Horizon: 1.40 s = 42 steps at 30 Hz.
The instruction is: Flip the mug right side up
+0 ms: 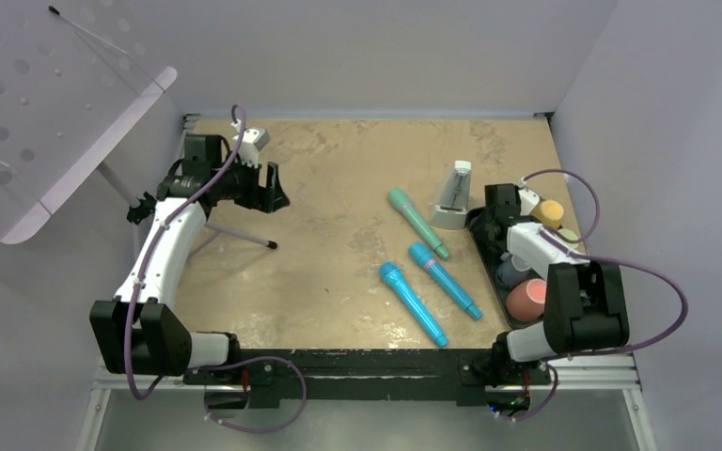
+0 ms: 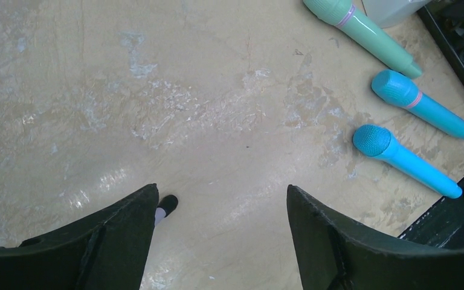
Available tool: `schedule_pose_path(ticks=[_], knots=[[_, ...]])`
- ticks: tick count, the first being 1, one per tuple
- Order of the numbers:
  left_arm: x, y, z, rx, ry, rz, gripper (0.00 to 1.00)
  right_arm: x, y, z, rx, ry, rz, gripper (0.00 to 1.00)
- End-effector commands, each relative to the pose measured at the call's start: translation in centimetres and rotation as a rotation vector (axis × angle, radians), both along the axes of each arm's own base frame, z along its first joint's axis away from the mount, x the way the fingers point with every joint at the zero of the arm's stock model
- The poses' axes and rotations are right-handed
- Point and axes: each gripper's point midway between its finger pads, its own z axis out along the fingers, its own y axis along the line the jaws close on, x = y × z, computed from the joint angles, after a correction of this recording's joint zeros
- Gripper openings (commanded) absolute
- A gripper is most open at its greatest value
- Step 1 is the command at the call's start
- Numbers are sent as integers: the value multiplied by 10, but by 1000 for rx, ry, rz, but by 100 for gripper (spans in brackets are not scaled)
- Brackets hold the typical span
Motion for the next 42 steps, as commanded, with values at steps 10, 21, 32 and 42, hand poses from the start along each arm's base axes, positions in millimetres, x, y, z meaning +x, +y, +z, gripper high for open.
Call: schedule_pose_path(ticks=[10,21,32,42], knots=[[5,-10,25,-42,-58,-36,78,38,-7,8,-52,-28,29,41],[1,-12,27,-42,-63,-56,75,42,-9,7,-69,5,39,2],[-1,-14,39,-58,-45,-58,74,33,-7,74,-69,-171,77,0],[-19,-37,94,-218,-19,-106,74,22,-4,177,-80,-419,129,0]])
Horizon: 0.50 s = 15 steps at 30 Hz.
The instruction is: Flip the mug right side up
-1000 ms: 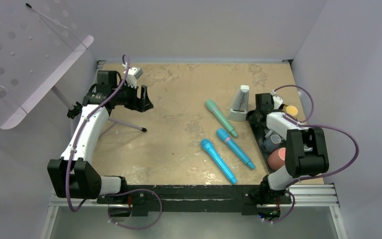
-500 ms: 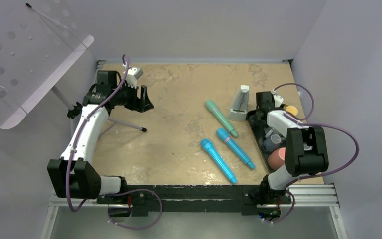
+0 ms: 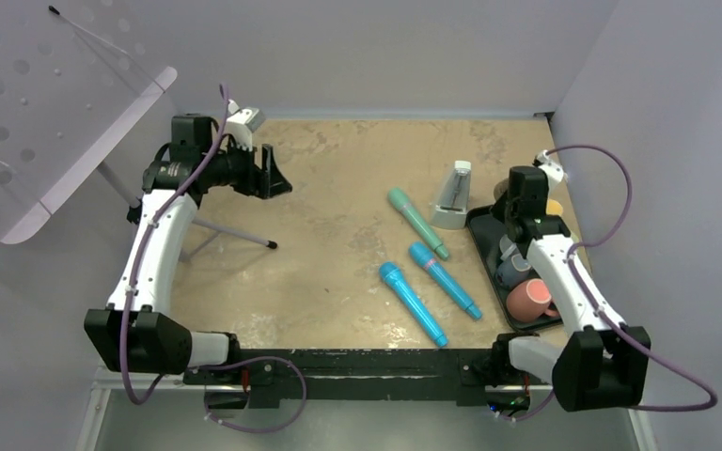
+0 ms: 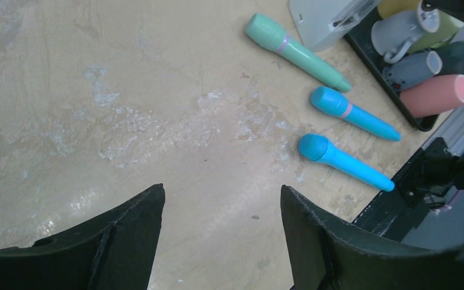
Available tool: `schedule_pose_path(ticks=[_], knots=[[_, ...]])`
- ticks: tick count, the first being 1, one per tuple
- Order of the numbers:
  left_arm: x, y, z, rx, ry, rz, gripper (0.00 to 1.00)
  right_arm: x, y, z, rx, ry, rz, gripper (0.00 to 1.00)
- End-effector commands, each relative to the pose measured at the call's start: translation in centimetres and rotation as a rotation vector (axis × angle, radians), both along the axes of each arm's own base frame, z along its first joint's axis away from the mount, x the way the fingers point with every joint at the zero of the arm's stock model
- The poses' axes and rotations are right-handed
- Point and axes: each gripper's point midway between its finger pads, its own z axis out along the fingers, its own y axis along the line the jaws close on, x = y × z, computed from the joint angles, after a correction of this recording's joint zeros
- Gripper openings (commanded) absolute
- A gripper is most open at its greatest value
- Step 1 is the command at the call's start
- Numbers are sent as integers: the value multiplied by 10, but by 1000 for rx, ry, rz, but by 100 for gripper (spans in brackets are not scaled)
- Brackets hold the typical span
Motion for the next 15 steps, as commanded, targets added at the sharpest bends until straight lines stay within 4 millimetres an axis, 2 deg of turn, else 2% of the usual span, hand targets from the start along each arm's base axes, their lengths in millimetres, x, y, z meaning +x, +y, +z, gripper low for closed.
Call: schedule_pose_path(ticks=[1,5,8,11,15], knots=[[-15,-23,50,-135,-6,-70,74,4,4,88,-37,-216,73,0],[-26,-38,89,-239,-10,-112,77,-2,28,175,-30,-436,234,0],[-34,-52,119,-331,-10,-151,79,-10,62,234,12,-582,382,0],[-41,-66,147,-415,-16,-193,82,-18,107,271,101,-682,539,0],[-47,-83,182,-517,-32,-231,83,-31,178,295,289,-768,761,0]])
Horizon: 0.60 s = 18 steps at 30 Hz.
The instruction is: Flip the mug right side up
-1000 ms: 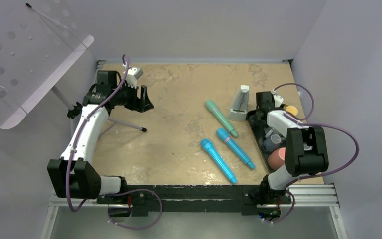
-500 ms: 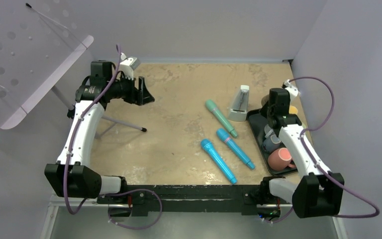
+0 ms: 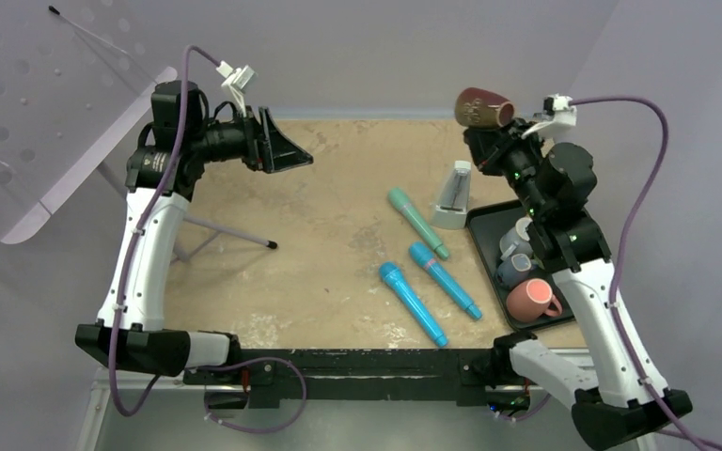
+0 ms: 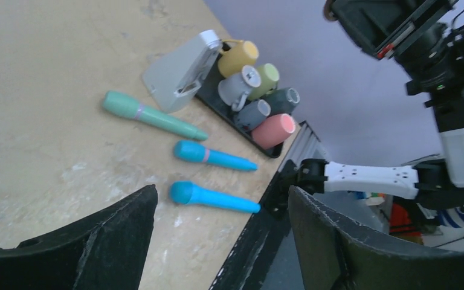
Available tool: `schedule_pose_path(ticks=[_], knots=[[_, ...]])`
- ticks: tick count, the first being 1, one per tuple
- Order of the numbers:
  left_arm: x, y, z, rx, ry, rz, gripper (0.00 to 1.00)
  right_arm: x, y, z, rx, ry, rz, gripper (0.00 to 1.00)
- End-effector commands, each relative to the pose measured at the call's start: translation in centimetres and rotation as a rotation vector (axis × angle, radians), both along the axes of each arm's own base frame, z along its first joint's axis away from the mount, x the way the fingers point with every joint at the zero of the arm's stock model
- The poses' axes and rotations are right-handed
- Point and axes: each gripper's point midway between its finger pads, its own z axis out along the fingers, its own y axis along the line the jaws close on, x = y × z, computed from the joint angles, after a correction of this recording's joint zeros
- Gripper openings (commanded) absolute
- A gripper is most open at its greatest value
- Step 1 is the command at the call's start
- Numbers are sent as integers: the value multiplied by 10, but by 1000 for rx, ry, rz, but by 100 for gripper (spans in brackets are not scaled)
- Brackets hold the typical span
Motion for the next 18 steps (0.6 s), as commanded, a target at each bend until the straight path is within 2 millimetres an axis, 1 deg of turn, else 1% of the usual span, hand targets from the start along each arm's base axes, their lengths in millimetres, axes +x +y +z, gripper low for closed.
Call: schedule_pose_path(ticks=[1,4,7,9,12,13,14,18], knots=[[-13,-23,57,-163,-17,-73,83,-18,86,45,144,-133,350,0],[-13,-31,71,-216,-13,-91,83,-33,136,57,209,-162,509,0],[-11,-37,74,-243,9,-103,83,-44,171,67,264,-174,627,0],[-10,-40,72,-255,23,-109,82,-47,193,68,294,-165,686,0],[-8,-44,67,-263,34,-111,81,-49,219,65,298,-142,742,0],[-7,-45,65,-261,36,-108,80,-50,225,67,298,-142,759,0],[-5,-46,64,-261,38,-105,79,-50,231,64,296,-133,770,0],[-2,-46,57,-260,53,-100,71,-51,243,65,307,-132,796,0]])
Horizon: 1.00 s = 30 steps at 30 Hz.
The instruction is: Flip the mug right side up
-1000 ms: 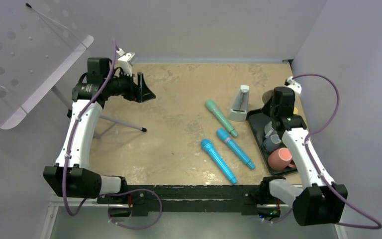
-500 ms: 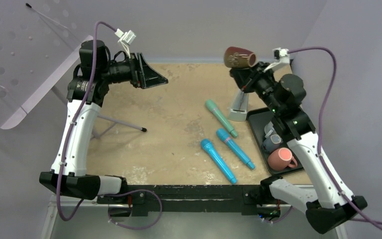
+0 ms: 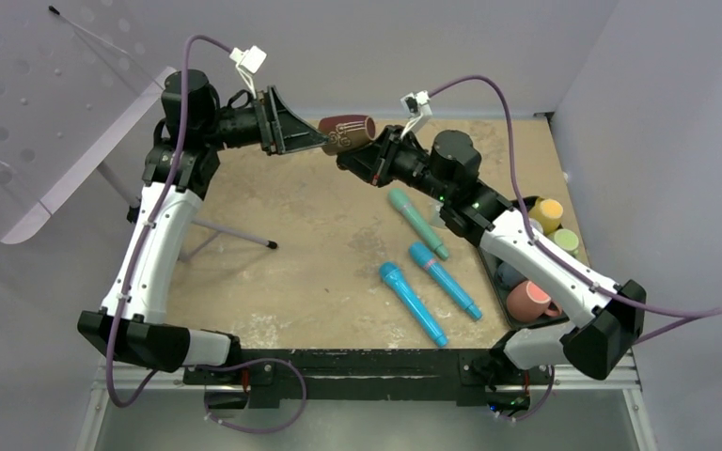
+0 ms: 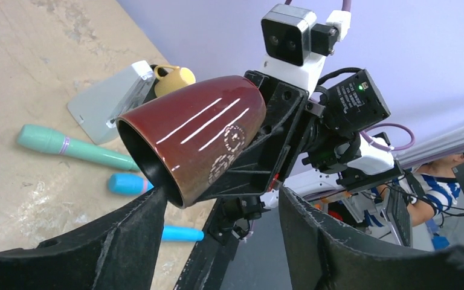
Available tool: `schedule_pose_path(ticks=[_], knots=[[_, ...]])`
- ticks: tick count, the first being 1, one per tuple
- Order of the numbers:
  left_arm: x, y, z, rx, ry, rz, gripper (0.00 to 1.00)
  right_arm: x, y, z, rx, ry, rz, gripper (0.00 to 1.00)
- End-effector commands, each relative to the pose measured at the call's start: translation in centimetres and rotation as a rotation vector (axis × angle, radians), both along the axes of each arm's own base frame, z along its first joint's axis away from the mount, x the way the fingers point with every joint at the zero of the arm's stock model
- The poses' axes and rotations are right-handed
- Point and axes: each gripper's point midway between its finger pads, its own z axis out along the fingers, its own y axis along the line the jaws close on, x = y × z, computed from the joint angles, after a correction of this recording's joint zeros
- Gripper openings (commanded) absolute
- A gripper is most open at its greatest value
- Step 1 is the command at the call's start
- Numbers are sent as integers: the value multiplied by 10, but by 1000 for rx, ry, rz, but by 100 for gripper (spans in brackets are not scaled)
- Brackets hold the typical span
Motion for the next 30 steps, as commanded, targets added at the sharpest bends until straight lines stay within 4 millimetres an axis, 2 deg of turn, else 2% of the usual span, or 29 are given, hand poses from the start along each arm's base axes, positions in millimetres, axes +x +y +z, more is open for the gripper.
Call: schedule_pose_path(ticks=[1,7,9,12,14,15,17,19,20,24,27,30], knots=[[2,-3,3,-25,0,-3,69,-19,2,80,170,-164,54,0],[0,-7,11,-80,36,-38,53,-19,17,69,193,-123,108,0],[-1,-9,13,-92,39,-44,51,-19,21,64,198,-109,126,0],[4,-10,7,-88,54,-26,50,-17,28,56,203,-88,150,0],[8,-11,0,-90,79,-19,45,-17,34,51,197,-77,174,0],[10,-11,-2,-94,88,-15,41,-18,36,48,196,-71,186,0],[13,-12,-4,-99,101,-13,26,-19,41,40,198,-54,217,0],[14,-12,-8,-96,117,-9,6,-18,43,32,192,-41,220,0],[15,-11,-12,-84,124,-2,0,-17,44,28,188,-37,219,0],[20,-6,-34,-20,131,51,0,-15,46,13,164,-8,221,0],[32,5,-56,90,93,152,0,-8,47,-6,96,26,192,36],[53,32,-88,316,16,295,0,3,41,-32,-18,75,126,63]])
